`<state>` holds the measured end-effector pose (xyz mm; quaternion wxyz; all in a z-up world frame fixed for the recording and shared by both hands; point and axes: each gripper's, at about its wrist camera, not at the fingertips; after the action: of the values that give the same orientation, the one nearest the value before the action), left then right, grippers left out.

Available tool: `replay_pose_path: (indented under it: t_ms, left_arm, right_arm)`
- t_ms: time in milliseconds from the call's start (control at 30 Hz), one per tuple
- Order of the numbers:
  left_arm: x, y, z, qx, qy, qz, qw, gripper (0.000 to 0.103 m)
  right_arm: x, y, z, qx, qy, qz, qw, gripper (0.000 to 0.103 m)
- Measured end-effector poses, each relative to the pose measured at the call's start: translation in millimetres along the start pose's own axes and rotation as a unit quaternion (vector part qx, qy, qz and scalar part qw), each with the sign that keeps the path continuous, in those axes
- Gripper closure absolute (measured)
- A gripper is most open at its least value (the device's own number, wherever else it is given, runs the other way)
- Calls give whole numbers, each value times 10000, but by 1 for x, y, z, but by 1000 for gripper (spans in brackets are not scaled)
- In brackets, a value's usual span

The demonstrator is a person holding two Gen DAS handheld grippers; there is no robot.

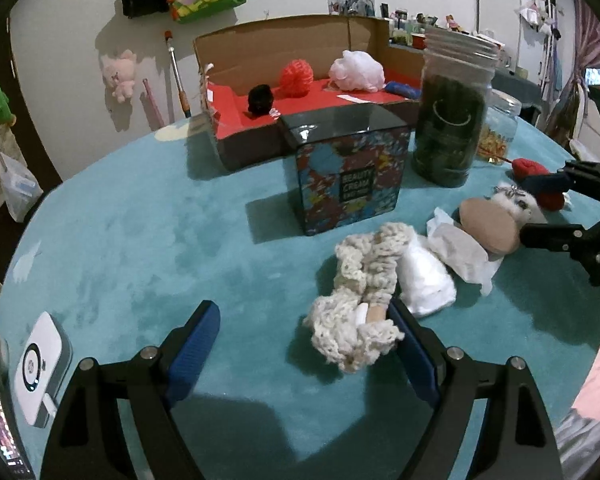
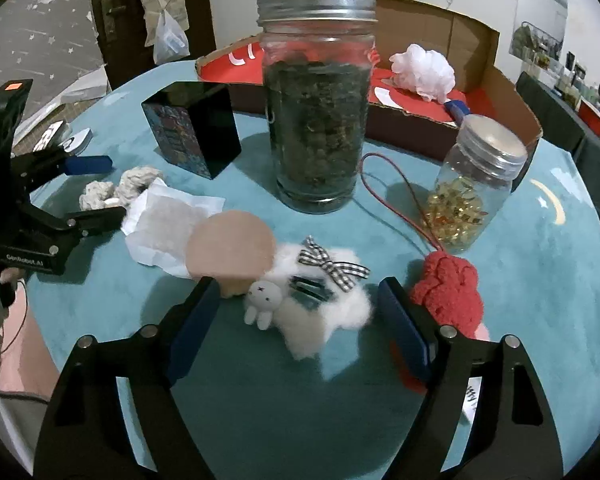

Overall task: Organize soft objects
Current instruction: 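Grasp the cream knit piece with the left tool while the right tool grasps the white sheep plush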

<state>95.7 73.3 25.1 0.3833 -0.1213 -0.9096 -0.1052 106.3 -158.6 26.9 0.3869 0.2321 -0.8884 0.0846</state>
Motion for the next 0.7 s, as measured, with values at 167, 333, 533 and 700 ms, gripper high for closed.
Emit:
replay_pose_path:
  t_ms: [167, 333, 533, 700]
  left_arm:
    - [-6, -5, -7, 18, 9, 146, 9999, 30]
    - [-10, -13, -13, -62, -97, 484, 9988, 61]
    - [-3, -13, -15, 147, -171, 571, 9981, 71]
    - [21, -17, -20, 290, -471, 641, 9964, 71]
  right_arm:
    - [-2, 0, 1, 87, 55, -4, 9999, 28]
    - [-8, 1, 1, 156, 167, -145, 9996, 30]
    - [-5, -7, 2, -55, 80, -302, 9995, 47]
    - [11, 6, 8, -83, -103, -246, 9996, 47]
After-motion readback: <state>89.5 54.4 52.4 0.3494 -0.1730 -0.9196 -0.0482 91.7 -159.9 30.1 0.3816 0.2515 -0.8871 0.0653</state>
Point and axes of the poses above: each gripper's, at about its wrist camera, not at the fingertips, and x roughly against the way its jaws point, y to its left, z to its underside, and after that the axes turned 3 degrees about -y, right-handed
